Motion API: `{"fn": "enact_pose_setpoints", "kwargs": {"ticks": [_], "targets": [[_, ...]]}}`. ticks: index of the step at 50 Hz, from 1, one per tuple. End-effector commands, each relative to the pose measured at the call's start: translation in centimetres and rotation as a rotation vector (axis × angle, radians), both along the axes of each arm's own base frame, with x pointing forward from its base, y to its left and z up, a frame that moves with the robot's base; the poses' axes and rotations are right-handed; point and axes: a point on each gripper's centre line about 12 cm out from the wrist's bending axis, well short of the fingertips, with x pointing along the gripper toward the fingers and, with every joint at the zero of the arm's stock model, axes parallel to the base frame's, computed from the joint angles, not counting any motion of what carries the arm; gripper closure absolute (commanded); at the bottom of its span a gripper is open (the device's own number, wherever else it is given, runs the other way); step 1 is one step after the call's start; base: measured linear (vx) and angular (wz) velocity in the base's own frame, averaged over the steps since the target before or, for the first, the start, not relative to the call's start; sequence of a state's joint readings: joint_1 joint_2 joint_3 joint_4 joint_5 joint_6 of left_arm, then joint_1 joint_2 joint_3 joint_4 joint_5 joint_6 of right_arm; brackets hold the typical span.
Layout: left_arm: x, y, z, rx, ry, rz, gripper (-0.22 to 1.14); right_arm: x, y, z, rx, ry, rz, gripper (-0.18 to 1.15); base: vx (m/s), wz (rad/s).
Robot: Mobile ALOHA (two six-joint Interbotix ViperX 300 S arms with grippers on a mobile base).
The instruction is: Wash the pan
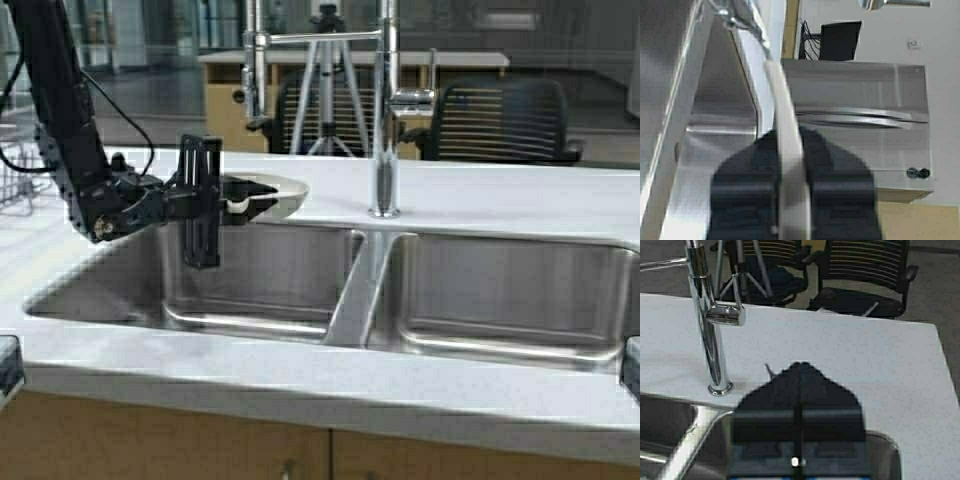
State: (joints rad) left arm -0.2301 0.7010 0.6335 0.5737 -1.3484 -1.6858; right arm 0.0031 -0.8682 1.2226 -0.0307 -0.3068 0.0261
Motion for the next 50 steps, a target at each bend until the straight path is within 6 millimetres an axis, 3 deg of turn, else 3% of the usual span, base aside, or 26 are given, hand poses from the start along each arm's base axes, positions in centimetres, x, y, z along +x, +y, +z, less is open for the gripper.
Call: {"fn": "enact_pose_setpoints", "kwargs": {"ticks": [1, 10, 15, 18, 22, 27, 29, 39, 50], "targets": [[-1.1, 0.2, 2.7, -0.042, -0.085, -0.016, 0.89, 0.1, 0.0, 0.3, 0.002, -0.014, 0.002, 0.89, 0.15, 0.22], [-3.1, 0.0, 2.2, -0.078, -0.077, -0.078, 0.89, 0.6, 0.0, 0.5, 0.005, -0.018, 0.002, 0.88, 0.15, 0.2], [-3.8, -0.4, 1.8, -0.088, -0.067, -0.116, 0.89, 1.4, 0.0, 0.4, 0.009, -0.006, 0.001, 0.78, 0.12, 0.12], [-4.3, -0.8, 1.6, -0.086, -0.058, -0.131, 0.89, 2.1, 0.0, 0.4, 0.015, 0.006, 0.0, 0.63, 0.1, 0.07], [-4.9, -1.0, 1.3, -0.082, -0.044, -0.142, 0.89, 3.8, 0.0, 0.8, 0.035, 0.023, -0.001, 0.33, 0.08, 0.03], [-5.5, -1.5, 1.1, -0.077, -0.035, -0.158, 0.89, 6.5, 0.1, 1.4, 0.057, 0.045, 0.0, -0.04, 0.06, 0.01], [-5.7, -1.7, 0.9, -0.077, -0.03, -0.164, 0.89, 8.1, 0.3, 1.7, 0.054, 0.055, 0.01, -0.11, 0.05, -0.01], [-6.3, -2.4, 0.2, -0.071, -0.011, -0.183, 0.89, 14.5, 1.9, 2.1, 0.018, 0.067, 0.07, -0.07, 0.03, -0.01], [-7.1, -2.4, -0.6, -0.048, 0.005, -0.184, 0.89, 21.0, 3.1, 0.5, 0.018, 0.105, 0.089, -0.07, 0.01, 0.0]]}}
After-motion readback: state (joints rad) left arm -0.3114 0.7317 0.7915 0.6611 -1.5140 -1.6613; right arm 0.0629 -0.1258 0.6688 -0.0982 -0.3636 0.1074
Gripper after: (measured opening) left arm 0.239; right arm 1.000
